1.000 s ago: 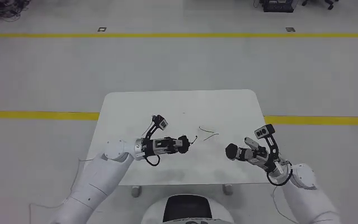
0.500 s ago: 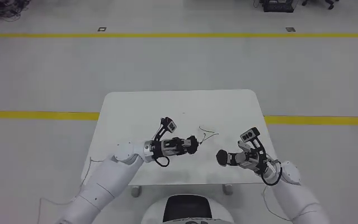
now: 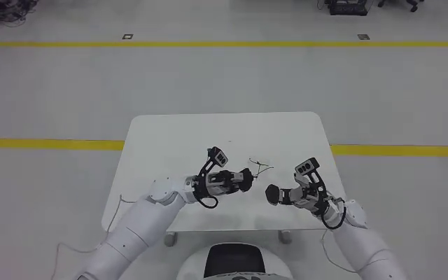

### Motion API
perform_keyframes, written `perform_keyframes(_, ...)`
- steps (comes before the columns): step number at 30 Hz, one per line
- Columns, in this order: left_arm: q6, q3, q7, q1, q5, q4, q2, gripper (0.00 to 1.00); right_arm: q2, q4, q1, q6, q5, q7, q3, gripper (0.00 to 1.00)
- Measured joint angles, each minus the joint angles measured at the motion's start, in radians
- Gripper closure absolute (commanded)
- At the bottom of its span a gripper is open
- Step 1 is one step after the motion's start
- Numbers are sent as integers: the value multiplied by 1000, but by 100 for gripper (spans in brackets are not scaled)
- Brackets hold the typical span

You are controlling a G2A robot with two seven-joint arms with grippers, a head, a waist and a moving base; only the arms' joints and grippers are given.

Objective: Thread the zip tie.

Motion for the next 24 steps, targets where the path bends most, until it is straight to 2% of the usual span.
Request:
perform_keyframes(7,-25,39,34,-16,-20,23,-20,100,-24,14,28,-1,34,26,-19,0)
perform_keyframes(8,-25,40,35,-17,-22,26,-23,100,-28,14,30,-1,35,32,-18,3)
perform_keyframes(11,-25,38,35,-17,-30,30,-29,100,-41,14,31,-1,31,50,-14,23)
perform_keyframes(14,-25,33,28,-14,-38,32,-34,100,-54,19,30,-1,31,67,-13,32)
perform_keyframes(15,-25,32,27,-13,-38,33,-34,100,-57,21,30,-1,31,69,-14,44)
perform_keyframes(16,-25,32,27,-13,-38,33,-34,100,-61,23,30,-1,31,69,-16,49)
perform_keyframes(18,-25,32,27,-13,-38,33,-34,100,-69,28,32,-1,31,69,-22,55)
perform_keyframes(24,-25,32,27,-13,-38,33,-34,100,-88,46,45,-1,48,69,-38,62)
